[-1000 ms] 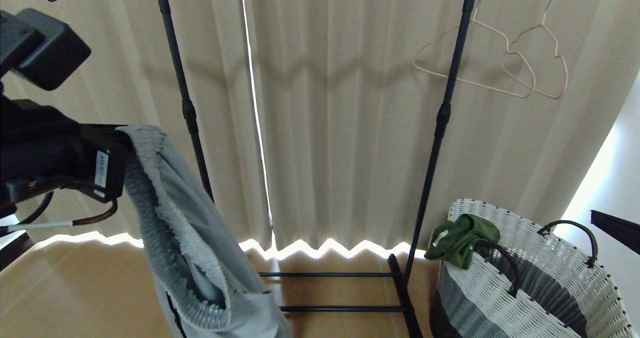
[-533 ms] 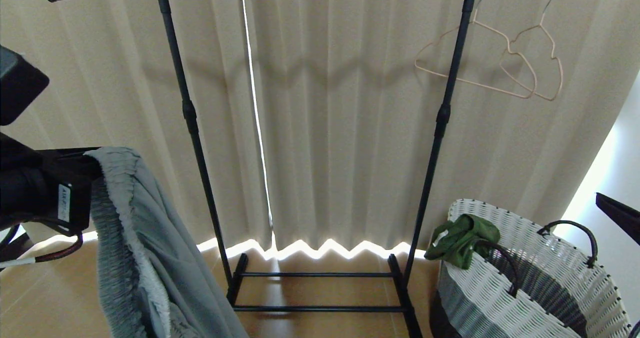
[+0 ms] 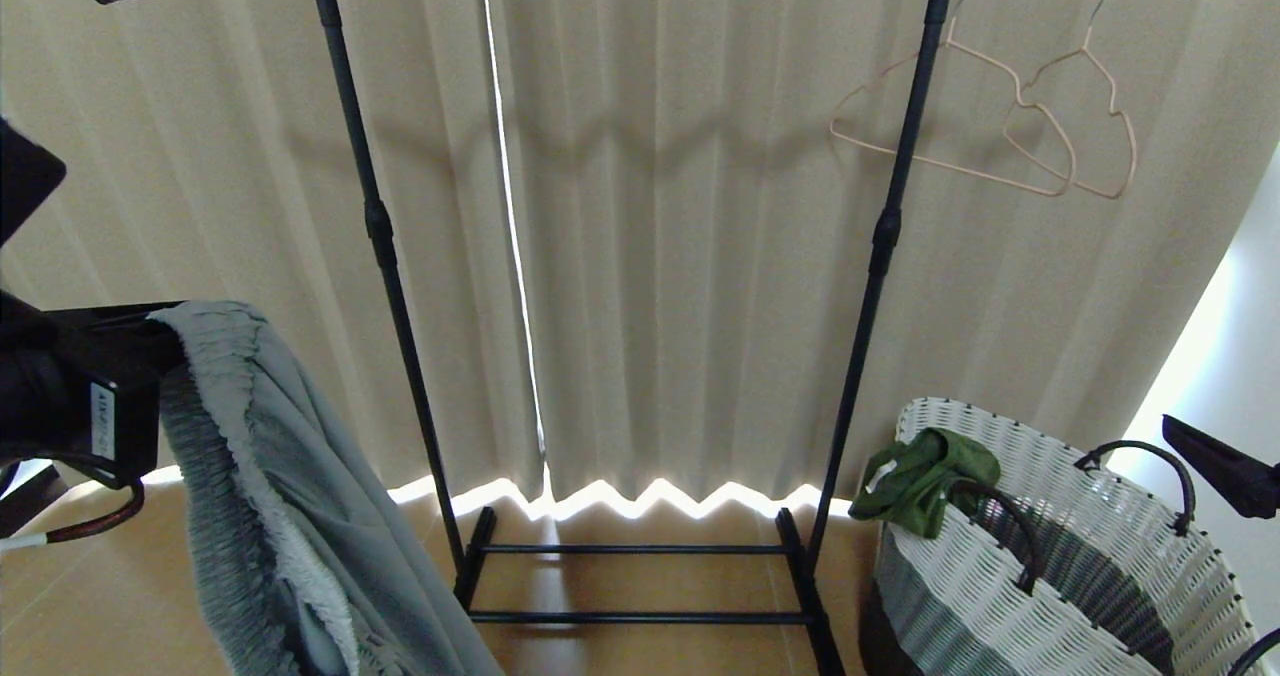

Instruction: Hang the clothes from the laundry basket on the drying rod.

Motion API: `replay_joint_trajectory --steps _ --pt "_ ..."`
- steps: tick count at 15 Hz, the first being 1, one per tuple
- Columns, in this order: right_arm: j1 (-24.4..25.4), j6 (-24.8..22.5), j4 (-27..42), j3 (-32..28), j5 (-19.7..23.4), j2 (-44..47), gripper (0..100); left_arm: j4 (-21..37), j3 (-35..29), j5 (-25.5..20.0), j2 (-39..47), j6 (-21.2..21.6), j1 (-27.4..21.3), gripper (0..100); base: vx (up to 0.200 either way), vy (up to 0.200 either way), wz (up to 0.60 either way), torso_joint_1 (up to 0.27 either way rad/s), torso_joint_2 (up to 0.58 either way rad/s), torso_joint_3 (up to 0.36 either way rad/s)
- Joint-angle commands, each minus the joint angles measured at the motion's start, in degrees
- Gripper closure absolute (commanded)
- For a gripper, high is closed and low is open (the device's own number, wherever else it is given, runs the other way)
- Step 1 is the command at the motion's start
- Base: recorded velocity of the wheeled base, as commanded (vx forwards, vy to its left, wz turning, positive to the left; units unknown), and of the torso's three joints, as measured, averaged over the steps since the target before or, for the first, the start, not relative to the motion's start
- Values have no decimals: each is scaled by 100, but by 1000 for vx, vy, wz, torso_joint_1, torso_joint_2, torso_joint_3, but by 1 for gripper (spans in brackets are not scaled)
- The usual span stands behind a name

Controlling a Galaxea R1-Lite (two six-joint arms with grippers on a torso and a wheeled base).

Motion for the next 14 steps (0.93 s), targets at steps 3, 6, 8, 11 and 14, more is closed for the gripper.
replay_joint_trajectory --steps 3,6,8,11,14 --pt "-115 -77 -3 42 8 -2 0 9 12 1 -9 -1 0 100 0 0 0 0 0 0" --pt "-115 -69 -3 -46 26 -2 0 -9 196 1 -18 34 0 100 0 0 0 0 0 0" --pt "-115 -77 -3 -55 26 -2 0 -9 214 1 -45 43 0 100 0 0 0 35 -72 -16" --pt "-115 -77 -3 -63 26 16 0 -9 232 1 -53 78 0 100 0 0 0 133 -175 -207" --pt "-115 -77 -3 -72 26 33 0 -44 223 -86 -9 87 0 100 0 0 0 204 -510 -250"
